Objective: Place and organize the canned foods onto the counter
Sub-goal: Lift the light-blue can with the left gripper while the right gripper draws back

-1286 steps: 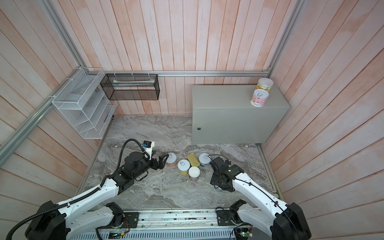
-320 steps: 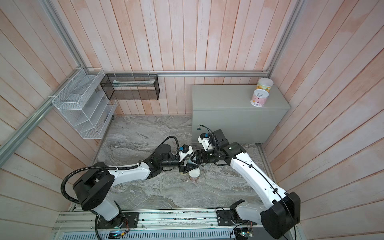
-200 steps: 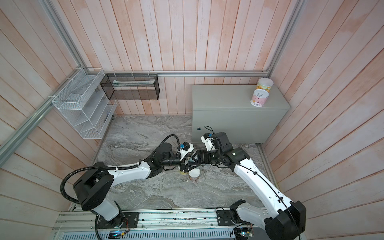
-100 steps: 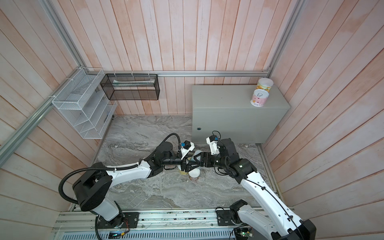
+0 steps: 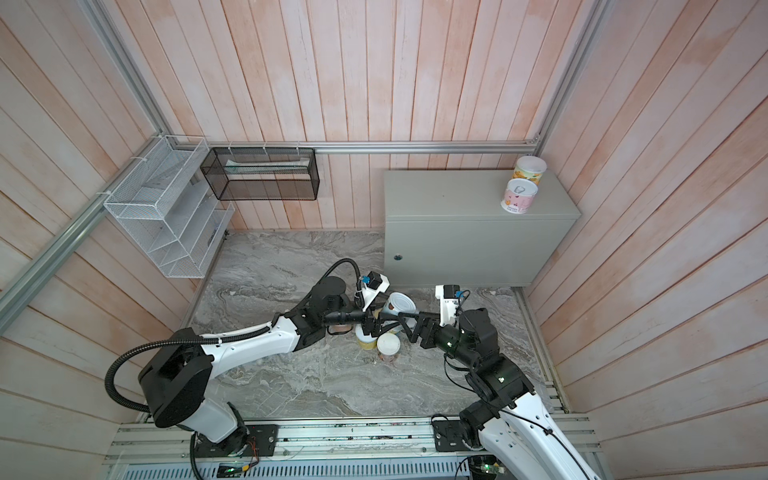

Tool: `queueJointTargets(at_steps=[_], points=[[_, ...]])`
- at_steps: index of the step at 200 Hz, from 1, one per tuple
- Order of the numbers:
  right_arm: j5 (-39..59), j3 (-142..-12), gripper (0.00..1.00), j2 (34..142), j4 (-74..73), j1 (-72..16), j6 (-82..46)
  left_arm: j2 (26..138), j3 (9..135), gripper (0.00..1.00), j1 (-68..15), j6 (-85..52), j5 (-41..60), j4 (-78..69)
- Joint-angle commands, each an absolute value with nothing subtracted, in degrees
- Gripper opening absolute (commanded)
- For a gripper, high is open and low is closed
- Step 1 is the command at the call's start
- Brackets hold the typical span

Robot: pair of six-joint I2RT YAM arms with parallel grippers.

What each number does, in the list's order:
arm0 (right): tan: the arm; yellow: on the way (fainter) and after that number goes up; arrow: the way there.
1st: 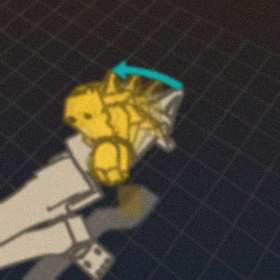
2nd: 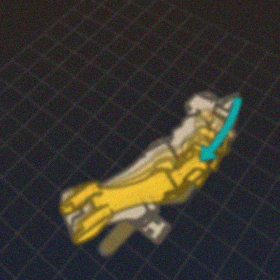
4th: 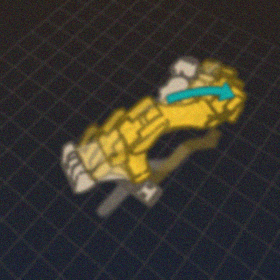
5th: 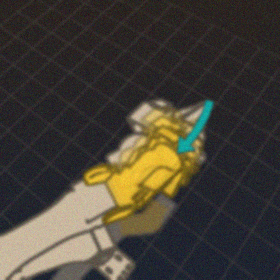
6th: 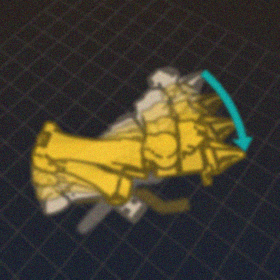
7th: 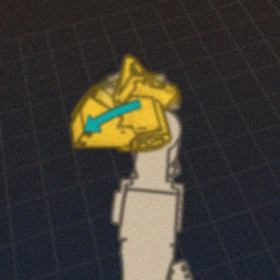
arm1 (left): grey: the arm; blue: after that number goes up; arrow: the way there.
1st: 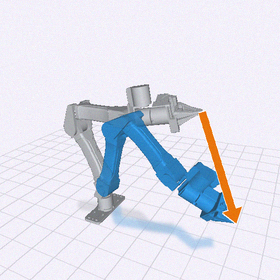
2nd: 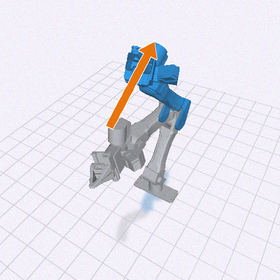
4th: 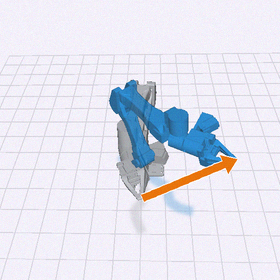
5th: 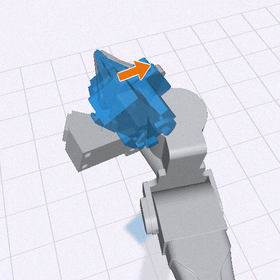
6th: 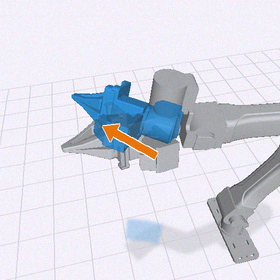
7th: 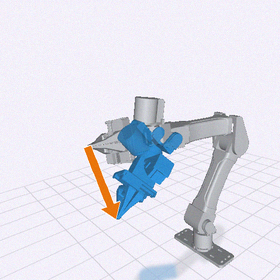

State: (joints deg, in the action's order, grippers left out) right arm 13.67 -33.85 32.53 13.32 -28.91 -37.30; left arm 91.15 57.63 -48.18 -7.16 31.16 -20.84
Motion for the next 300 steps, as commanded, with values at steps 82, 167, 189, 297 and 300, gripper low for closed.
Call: queueJointTargets(at_steps=[82,167,189,297,300], points=[[-6.11,-26.34,0.86,24.91,-0.69,-29.11,-34.24,91.67,82.94,0.48,-48.52,-8.54,29.41,-9.27],[-8.24,-21.2,0.86,18.95,1.88,-29.09,-34.28,111.07,118.17,0.47,-48.37,-4.76,29.09,0.22],[-8.51,-20.58,0.86,18.39,2.59,-29.07,-33.97,118.61,129.82,0.47,-48.25,-5.67,28.05,1.18],[-7.64,-19.25,0.86,14.99,6.85,-29.06,-33.45,126.13,137.02,0.47,-40.74,-9.37,21.39,-10.01],[-7.69,-19.15,0.86,14.95,6.92,-29.09,-33.39,126.08,137.01,0.46,-40.39,-9.11,21.22,-9.82]])
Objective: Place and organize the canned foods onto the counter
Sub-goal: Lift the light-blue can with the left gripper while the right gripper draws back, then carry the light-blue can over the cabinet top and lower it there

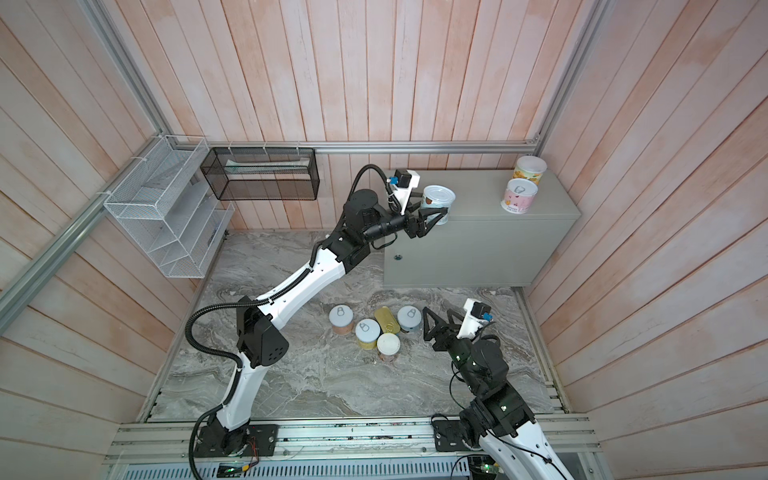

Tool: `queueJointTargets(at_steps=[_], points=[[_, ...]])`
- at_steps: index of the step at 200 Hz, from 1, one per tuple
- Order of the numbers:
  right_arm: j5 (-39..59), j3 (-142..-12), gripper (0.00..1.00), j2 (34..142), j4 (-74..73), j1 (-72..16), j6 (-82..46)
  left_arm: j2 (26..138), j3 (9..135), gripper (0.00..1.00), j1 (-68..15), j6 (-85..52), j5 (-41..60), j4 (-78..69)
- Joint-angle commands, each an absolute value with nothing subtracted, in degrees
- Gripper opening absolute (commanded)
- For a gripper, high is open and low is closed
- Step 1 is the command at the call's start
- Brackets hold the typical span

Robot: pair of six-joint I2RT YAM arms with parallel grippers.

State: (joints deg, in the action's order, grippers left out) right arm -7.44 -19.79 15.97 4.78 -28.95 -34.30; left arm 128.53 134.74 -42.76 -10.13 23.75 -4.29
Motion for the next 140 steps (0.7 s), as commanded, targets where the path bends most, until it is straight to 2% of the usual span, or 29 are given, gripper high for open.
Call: queueJointTargets(at_steps=[1,76,140], points=[[-7.71,-19.15,0.86,14.9,6.98,-29.09,-33.4,126.01,137.02,0.46,-40.28,-9.04,21.2,-9.74],[-7.11,-17.95,0.86,17.58,4.28,-29.07,-33.39,126.91,137.61,0.46,-31.46,-5.48,24.19,-9.03],[-6.12,-18.06,0.86,23.22,1.05,-29.07,-33.66,129.33,136.7,0.46,-29.88,-4.75,29.7,-7.18]])
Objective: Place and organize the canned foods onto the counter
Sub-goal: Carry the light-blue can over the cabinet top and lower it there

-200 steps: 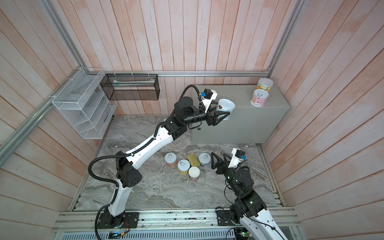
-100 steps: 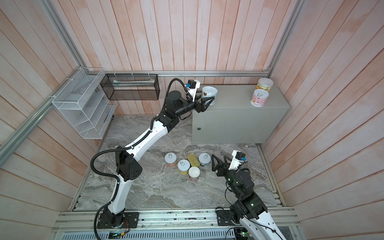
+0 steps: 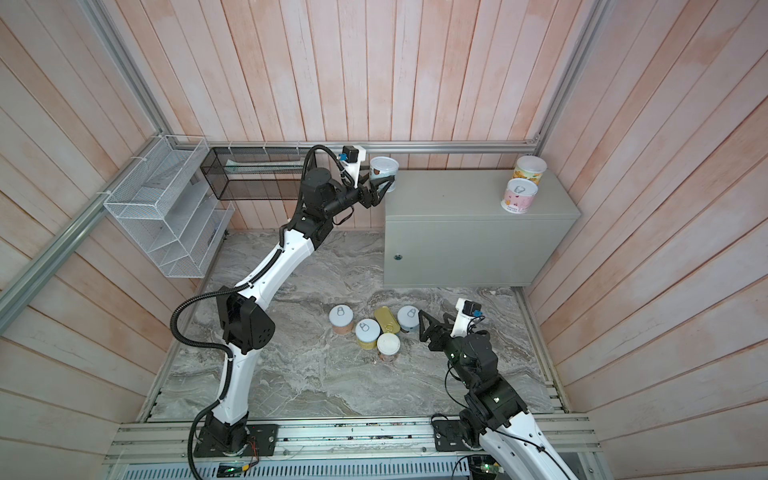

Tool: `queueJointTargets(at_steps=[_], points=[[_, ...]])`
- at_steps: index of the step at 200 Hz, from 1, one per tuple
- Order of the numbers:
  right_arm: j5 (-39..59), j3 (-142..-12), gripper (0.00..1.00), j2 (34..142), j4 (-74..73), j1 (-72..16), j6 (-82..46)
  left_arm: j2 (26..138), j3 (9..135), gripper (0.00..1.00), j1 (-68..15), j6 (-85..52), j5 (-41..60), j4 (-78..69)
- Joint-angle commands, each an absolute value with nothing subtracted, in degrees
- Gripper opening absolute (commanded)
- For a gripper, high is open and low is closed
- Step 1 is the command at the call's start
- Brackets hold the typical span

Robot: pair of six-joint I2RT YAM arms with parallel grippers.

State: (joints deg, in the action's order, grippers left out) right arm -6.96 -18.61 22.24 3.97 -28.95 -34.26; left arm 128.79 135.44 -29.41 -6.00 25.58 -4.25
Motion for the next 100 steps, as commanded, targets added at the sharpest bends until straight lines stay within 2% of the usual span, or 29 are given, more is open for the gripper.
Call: queueJointTargets(at_steps=[1,100], points=[[-6.09,-18.08,0.86,23.3,1.05,-29.04,-33.66,129.35,136.6,0.46,-29.88,-4.75,29.79,-7.19],[-6.06,-18.3,0.86,25.53,1.18,-29.04,-34.67,130.73,130.8,0.47,-29.97,-7.16,35.2,-12.03]])
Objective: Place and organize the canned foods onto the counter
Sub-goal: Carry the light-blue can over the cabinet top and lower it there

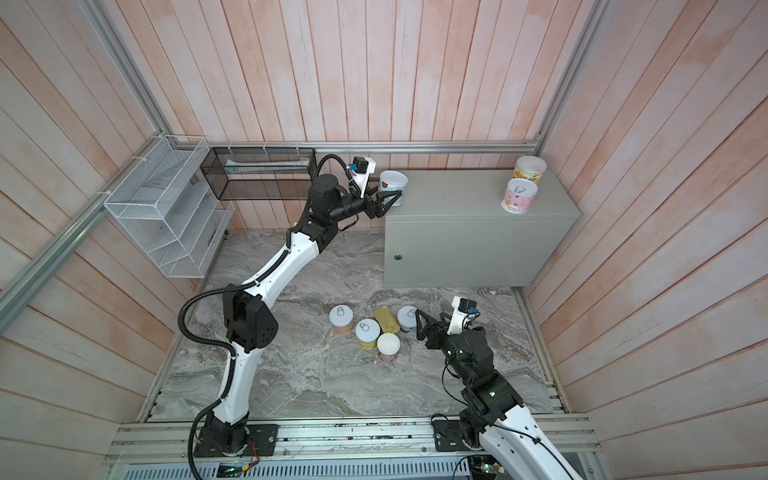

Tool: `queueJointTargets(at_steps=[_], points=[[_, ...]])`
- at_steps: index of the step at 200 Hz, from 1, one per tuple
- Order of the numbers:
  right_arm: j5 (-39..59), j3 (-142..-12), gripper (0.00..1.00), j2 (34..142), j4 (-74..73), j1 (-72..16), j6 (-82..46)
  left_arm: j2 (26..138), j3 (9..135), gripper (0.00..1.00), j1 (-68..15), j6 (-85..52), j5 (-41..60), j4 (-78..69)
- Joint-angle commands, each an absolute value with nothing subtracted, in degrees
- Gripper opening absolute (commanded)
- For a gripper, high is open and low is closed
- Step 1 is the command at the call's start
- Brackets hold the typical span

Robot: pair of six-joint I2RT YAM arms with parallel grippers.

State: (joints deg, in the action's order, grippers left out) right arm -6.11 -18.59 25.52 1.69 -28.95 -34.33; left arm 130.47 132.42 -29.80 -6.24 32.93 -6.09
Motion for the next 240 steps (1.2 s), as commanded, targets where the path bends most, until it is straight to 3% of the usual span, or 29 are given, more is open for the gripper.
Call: queueJointTargets(at_steps=[1,66,98,111,117,121,125,240], points=[[-6.06,-18.25,0.86,25.55,1.16,-29.07,-34.69,130.76,130.7,0.47,-29.97,-7.18,35.31,-12.08],[-6.42,-18.08,0.86,26.8,0.94,-29.03,-34.8,131.76,128.98,0.47,-30.36,-8.01,37.27,-12.63],[-6.49,-18.01,0.86,27.38,0.55,-29.09,-34.89,132.17,129.46,0.52,-30.59,-7.14,37.41,-11.22],[-6.5,-17.97,0.86,27.45,0.54,-29.09,-34.89,132.4,129.9,0.68,-30.59,-6.45,37.95,-10.28],[-6.5,-18.02,0.86,27.58,0.57,-29.03,-34.87,132.45,129.99,0.8,-30.59,-6.17,38.12,-9.84],[-6.45,-18.02,0.86,27.56,0.57,-29.04,-34.89,132.45,129.99,0.98,-30.63,-6.08,38.19,-9.68],[-6.48,-18.02,0.86,27.54,0.57,-29.05,-34.89,132.37,130.03,1.0,-30.59,-5.98,38.15,-9.36],[-5.99,-20.04,0.86,29.41,2.53,-29.09,-32.87,127.43,126.97,1.0,-30.52,-4.75,33.75,-7.96]])
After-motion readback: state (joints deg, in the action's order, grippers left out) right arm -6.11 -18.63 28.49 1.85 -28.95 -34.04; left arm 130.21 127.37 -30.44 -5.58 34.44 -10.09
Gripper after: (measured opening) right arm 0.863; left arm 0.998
